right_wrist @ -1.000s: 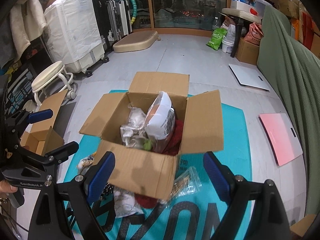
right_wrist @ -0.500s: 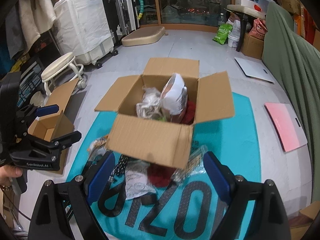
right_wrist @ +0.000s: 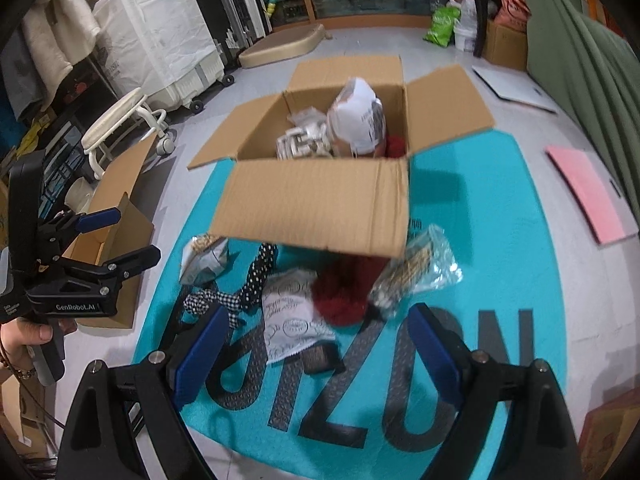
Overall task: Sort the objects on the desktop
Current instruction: 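Move both tools back toward the remaining items on the mat, then grasp the white-orange snack bag with the left tool while the right tool grasps the red scrunchie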
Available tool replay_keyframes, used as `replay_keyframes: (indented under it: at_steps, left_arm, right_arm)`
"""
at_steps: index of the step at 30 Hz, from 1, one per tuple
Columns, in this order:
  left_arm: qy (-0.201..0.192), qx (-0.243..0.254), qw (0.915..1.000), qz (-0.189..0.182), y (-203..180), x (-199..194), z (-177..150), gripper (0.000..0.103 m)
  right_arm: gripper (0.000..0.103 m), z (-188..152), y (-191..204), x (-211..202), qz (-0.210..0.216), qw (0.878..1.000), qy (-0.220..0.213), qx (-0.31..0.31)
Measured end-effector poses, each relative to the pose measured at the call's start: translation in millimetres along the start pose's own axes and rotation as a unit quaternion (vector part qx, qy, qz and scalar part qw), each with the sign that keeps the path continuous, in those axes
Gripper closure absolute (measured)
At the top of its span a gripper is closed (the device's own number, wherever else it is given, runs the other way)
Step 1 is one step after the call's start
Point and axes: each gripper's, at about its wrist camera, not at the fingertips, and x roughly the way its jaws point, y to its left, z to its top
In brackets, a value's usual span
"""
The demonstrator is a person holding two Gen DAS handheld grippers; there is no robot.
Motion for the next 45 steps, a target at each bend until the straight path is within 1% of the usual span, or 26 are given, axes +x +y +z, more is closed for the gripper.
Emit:
replay_keyframes:
  at_steps: [4,10,15,19,26,31,36,40,44,45]
  left_arm:
    - [0.009,-0.008,0.9999,-0.008,2,9,-7,0.0]
    - [0.022,-0.02,0.9995,-0.008,7,27,-15,0.0]
    - [0.033,-0.031,0.999,-0.005,16,47,-21,0.0]
    - [0.047,-0.04,0.9981,-0.008,25,69,-25,0.0]
    - [0.067,-0.056,0.9961,-0.01,36,105,-27,0.0]
    - [0.08,-0.064,0.9948,-0.004,44,127,-28,0.0]
    - [0.084,-0.071,0.9939,-0.002,51,141,-29,0.0]
    - [0.096,-0.082,0.9918,-0.02,52,151,-33,0.0]
    - [0.105,-0.089,0.9899,-0.034,53,158,-37,0.0]
    - [0.106,-0.088,0.99,-0.031,52,158,-38,0.0]
  right_arm:
    - [0.011,-9,-7,10,0.002,1.0,0.007,0.016]
    - [0.011,-19,-13,27,0.003,0.999,0.016,0.034]
    - [0.011,-27,-20,45,0.011,0.998,0.027,0.062]
    - [0.011,-30,-22,57,0.014,0.997,0.034,0.069]
    - [0.011,-29,-25,80,0.033,0.994,0.04,0.095]
    - [0.011,-27,-25,95,0.044,0.992,0.031,0.11]
    - [0.011,-21,-30,108,0.045,0.991,0.02,0.127]
    - [0.011,-20,-32,123,0.05,0.989,0.031,0.135]
    - [0.011,-20,-35,134,0.05,0.986,0.027,0.154]
    - [0.011,-19,-37,136,0.052,0.985,0.024,0.163]
